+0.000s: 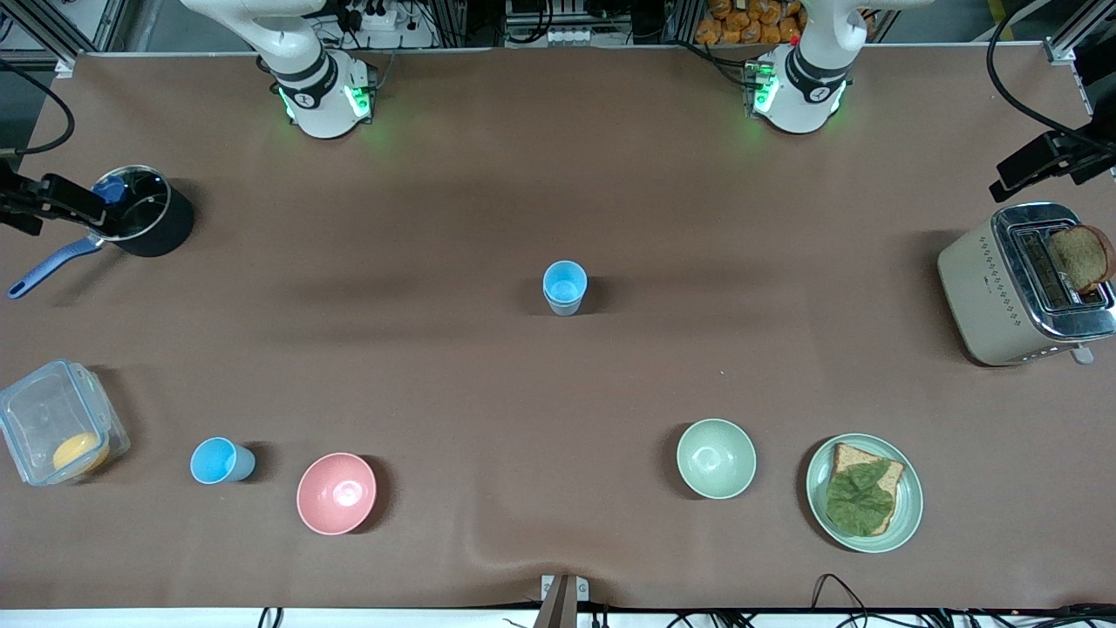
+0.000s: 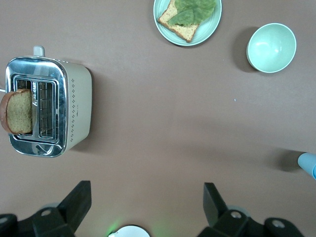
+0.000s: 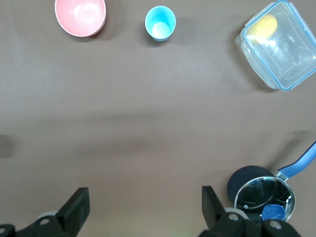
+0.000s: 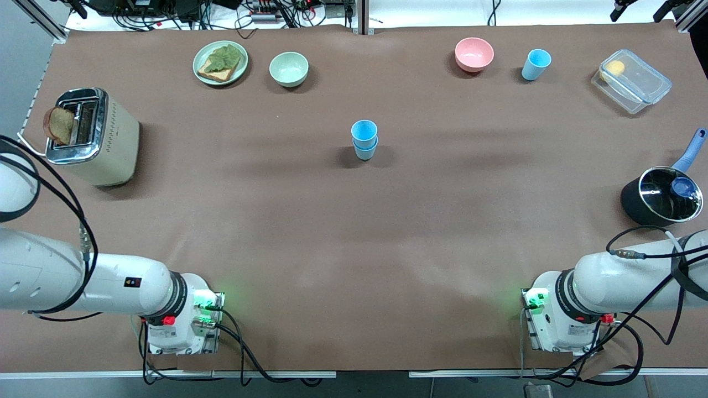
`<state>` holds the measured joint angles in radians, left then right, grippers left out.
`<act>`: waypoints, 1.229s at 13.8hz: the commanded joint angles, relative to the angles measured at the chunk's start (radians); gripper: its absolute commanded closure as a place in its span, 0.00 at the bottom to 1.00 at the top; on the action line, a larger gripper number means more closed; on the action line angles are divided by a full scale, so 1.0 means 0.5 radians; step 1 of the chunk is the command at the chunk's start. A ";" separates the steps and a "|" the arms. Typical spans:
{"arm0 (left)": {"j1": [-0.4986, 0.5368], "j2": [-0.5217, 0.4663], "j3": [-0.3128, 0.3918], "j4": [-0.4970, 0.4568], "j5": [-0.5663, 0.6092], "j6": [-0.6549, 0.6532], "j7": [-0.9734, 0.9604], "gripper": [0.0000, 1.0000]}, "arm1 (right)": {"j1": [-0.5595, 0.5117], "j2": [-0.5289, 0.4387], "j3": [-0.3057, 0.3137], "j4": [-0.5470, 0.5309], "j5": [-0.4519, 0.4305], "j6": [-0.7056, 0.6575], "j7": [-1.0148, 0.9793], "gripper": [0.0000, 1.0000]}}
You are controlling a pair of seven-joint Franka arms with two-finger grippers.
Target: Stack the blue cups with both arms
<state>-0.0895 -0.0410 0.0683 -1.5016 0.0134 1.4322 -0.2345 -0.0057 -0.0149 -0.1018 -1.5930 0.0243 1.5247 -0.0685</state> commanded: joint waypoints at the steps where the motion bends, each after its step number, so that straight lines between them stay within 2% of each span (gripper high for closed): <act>1: -0.008 0.024 0.023 0.049 -0.008 -0.005 0.052 0.00 | -0.004 -0.059 0.004 -0.054 -0.024 -0.030 -0.013 0.00; 17: -0.014 0.005 0.005 0.030 0.031 -0.042 0.239 0.00 | -0.004 -0.071 0.004 -0.054 -0.021 -0.092 -0.013 0.00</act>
<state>-0.0893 -0.0382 0.0746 -1.4989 0.0149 1.4287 -0.1469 -0.0058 -0.0170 -0.1029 -1.5956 0.0242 1.4845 -0.0685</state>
